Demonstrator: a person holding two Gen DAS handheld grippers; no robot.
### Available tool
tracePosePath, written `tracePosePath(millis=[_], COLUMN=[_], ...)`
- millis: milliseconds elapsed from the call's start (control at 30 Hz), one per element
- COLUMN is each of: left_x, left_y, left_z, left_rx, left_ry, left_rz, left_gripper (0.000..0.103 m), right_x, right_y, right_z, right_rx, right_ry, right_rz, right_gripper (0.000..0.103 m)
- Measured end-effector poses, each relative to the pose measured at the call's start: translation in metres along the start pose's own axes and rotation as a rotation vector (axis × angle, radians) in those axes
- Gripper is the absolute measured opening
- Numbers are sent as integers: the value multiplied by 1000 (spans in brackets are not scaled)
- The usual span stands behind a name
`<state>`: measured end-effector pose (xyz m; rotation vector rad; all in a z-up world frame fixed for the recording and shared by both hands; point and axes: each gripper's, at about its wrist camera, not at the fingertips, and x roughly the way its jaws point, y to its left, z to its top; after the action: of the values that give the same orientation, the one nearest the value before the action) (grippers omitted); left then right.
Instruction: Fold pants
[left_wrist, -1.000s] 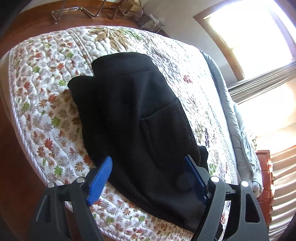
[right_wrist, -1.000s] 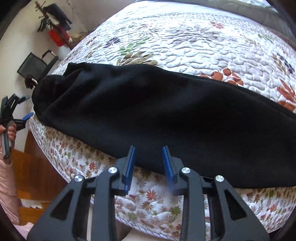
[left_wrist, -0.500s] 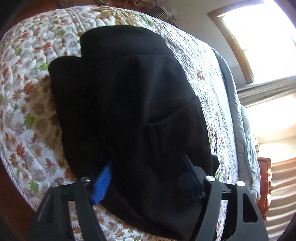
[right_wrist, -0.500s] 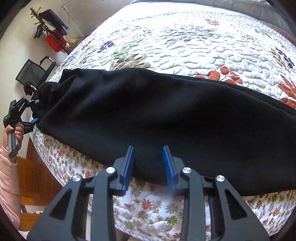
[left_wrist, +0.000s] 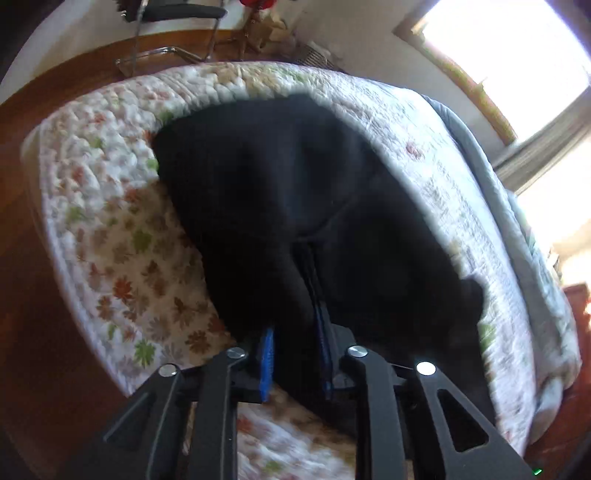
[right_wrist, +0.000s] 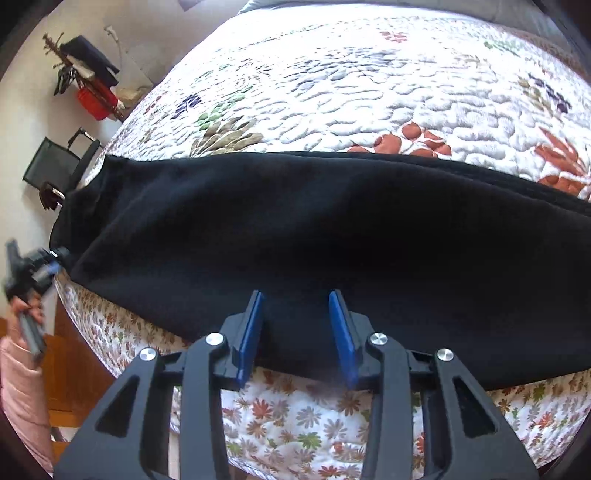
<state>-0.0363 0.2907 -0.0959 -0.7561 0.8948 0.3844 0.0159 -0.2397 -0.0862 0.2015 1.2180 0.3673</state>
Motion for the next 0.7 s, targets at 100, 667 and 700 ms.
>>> tracePosePath(millis=[100, 667, 700], left_x=[-15, -2, 6], left_y=[0, -197, -209], left_z=[-2, -107, -116], left_rx=[-18, 544, 571], left_ry=[-24, 124, 143], left_rz=[-11, -134, -144], left_gripper=[34, 57, 57], right_x=[-5, -134, -135], right_y=[-7, -166, -175], right_z=[0, -9, -7], right_rx=[26, 275, 278], right_ry=[-8, -234, -234], right_rz=[18, -245, -248], right_gripper=[37, 47, 47])
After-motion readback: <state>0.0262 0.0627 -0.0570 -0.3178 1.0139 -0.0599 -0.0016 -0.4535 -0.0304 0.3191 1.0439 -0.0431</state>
